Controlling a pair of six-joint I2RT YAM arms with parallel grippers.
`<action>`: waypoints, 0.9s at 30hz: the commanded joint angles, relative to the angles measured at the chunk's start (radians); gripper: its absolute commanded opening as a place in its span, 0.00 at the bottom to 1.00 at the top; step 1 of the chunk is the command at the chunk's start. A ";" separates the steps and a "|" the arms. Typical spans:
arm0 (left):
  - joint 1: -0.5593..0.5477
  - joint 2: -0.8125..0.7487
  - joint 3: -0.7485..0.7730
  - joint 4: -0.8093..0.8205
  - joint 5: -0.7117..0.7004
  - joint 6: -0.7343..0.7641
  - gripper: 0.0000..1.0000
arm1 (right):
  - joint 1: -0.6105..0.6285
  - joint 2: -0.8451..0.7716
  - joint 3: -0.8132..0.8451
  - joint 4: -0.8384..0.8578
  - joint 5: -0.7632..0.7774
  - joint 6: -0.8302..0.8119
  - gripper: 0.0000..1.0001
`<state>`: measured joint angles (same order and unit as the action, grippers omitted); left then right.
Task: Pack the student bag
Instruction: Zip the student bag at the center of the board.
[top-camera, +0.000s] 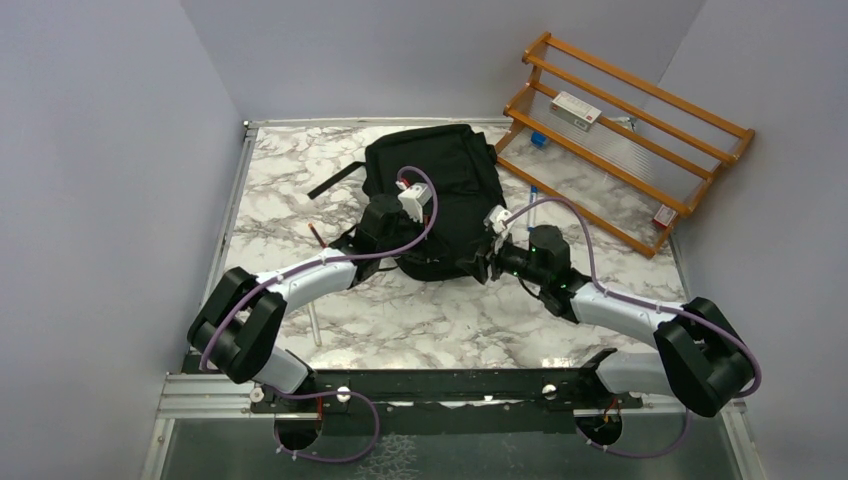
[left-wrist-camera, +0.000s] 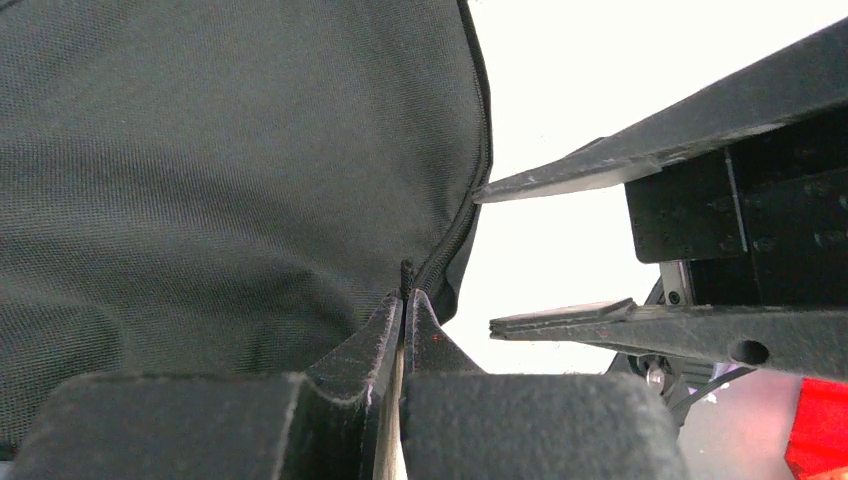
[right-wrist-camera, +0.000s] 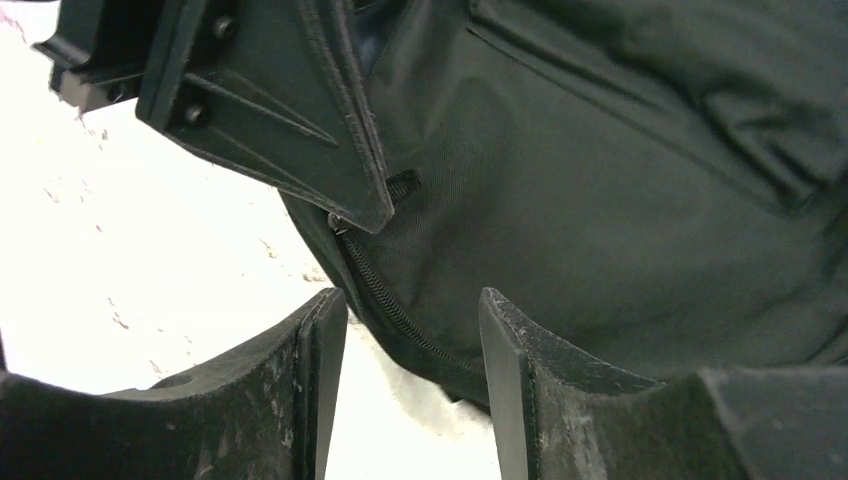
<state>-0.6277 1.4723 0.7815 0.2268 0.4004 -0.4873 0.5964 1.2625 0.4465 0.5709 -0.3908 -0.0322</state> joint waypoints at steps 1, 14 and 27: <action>0.014 -0.040 0.034 0.005 0.016 0.051 0.00 | 0.005 0.013 0.069 0.012 -0.101 -0.269 0.56; 0.065 -0.094 -0.034 0.042 0.021 0.017 0.00 | 0.009 0.127 0.250 -0.273 -0.317 -0.417 0.56; 0.096 -0.107 -0.050 0.072 0.054 0.010 0.00 | 0.034 0.225 0.316 -0.366 -0.284 -0.456 0.52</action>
<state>-0.5472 1.4059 0.7437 0.2470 0.4202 -0.4721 0.6216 1.4471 0.7273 0.2436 -0.6823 -0.4656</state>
